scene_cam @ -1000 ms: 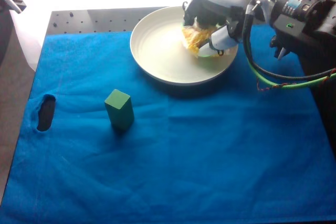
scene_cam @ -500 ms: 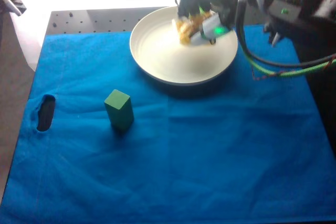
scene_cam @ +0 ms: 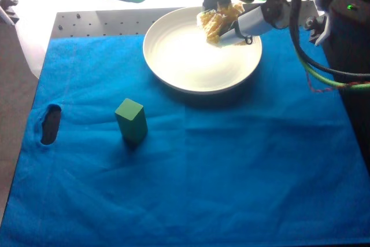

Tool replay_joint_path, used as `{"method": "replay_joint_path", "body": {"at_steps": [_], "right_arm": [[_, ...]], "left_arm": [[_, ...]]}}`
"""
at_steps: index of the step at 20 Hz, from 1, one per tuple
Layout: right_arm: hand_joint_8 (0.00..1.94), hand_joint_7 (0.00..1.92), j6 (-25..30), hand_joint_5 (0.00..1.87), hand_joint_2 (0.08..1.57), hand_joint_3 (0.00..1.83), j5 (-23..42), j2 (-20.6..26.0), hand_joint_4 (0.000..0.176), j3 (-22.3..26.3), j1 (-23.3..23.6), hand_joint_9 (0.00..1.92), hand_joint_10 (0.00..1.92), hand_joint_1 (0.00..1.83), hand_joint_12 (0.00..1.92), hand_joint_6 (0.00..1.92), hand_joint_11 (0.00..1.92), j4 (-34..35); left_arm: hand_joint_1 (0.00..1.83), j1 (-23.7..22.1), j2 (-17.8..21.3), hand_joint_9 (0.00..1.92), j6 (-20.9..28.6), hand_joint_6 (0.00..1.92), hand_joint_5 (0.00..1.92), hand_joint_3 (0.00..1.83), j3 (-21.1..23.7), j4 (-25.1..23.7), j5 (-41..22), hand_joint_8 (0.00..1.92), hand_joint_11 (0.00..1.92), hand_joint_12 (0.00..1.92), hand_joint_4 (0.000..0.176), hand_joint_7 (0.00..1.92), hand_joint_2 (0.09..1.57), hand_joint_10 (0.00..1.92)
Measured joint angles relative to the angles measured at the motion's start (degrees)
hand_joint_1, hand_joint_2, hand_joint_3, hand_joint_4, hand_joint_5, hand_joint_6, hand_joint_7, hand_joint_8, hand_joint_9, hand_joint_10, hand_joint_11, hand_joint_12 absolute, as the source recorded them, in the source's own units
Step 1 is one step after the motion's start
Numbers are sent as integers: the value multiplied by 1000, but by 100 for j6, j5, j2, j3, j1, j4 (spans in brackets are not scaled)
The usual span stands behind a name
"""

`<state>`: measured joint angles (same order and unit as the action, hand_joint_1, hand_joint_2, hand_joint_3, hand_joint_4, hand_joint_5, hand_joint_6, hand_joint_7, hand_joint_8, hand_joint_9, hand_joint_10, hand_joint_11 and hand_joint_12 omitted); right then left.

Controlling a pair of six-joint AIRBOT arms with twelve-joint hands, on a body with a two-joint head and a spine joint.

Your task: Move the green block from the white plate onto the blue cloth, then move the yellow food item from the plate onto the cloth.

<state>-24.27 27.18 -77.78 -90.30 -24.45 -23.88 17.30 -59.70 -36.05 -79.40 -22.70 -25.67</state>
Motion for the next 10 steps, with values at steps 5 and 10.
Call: {"method": "replay_joint_path", "body": {"at_steps": [5,10], "right_arm": [[864,1187,2,1234,1026,2,295,538,0,732,0,993,1249,1290,1732,342,802,-284],[893,1147,-2,1218,1040,0,407,1064,0,1300,-28,884,993,1274,1658,393,535,-535]], "left_arm": [[688,144,0,144,-146,2,83,0,-11,155,122,7,4,242,176,177,787,6],[665,151,0,146,-201,0,71,0,-11,273,118,0,0,397,164,162,802,2]]}}
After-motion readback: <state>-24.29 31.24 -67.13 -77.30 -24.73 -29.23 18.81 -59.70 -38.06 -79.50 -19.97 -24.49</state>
